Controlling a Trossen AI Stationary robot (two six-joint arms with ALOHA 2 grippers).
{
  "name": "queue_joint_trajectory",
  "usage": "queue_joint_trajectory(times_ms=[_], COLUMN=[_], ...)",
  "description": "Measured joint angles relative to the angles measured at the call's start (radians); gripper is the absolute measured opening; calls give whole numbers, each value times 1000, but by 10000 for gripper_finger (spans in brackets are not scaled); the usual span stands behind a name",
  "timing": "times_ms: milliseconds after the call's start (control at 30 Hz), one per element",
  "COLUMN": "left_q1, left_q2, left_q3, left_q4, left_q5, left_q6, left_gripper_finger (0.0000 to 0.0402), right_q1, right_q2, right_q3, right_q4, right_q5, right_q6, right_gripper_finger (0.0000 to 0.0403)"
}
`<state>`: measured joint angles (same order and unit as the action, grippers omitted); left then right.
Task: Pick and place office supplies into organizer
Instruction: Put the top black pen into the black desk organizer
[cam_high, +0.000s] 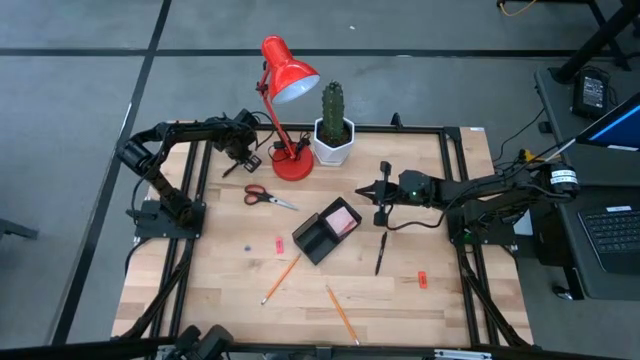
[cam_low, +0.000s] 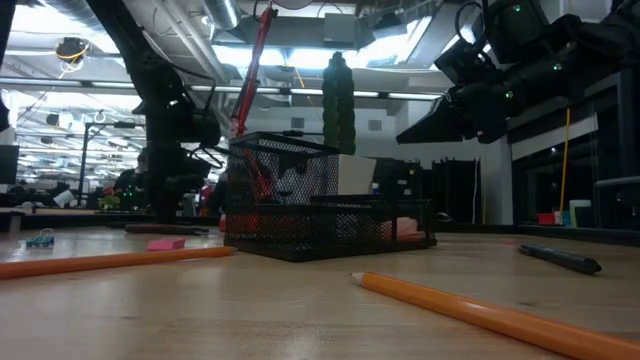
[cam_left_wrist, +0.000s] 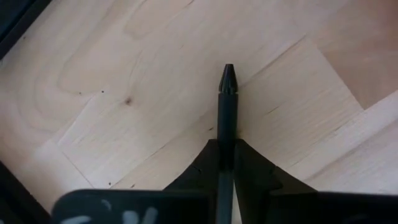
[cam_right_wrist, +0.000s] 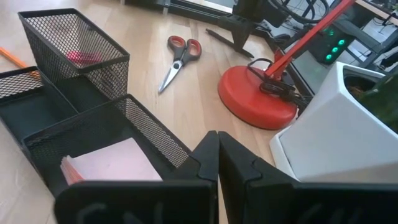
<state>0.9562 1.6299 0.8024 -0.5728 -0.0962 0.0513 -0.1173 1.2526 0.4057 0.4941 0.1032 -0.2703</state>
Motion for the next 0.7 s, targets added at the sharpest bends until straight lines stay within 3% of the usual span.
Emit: queue_joint_trajectory(times_ms=[267, 433, 700], left_q1=[2, 2, -42], left_q2=[-35, -143, -335], left_q3=[-6, -5, -5], left_q4=[-24, -55, -55], left_q5=[-5, -1, 95], left_q6=[56, 67, 60], left_gripper_finger=[22, 21, 20], right_q1=[0, -1, -1], right_q2=[0, 0, 0], right_q3=[0, 0, 0], right_q4=[0, 1, 4], right_q5=[0, -1, -1], right_q6=[0, 0, -3], right_gripper_finger=[8, 8, 8])
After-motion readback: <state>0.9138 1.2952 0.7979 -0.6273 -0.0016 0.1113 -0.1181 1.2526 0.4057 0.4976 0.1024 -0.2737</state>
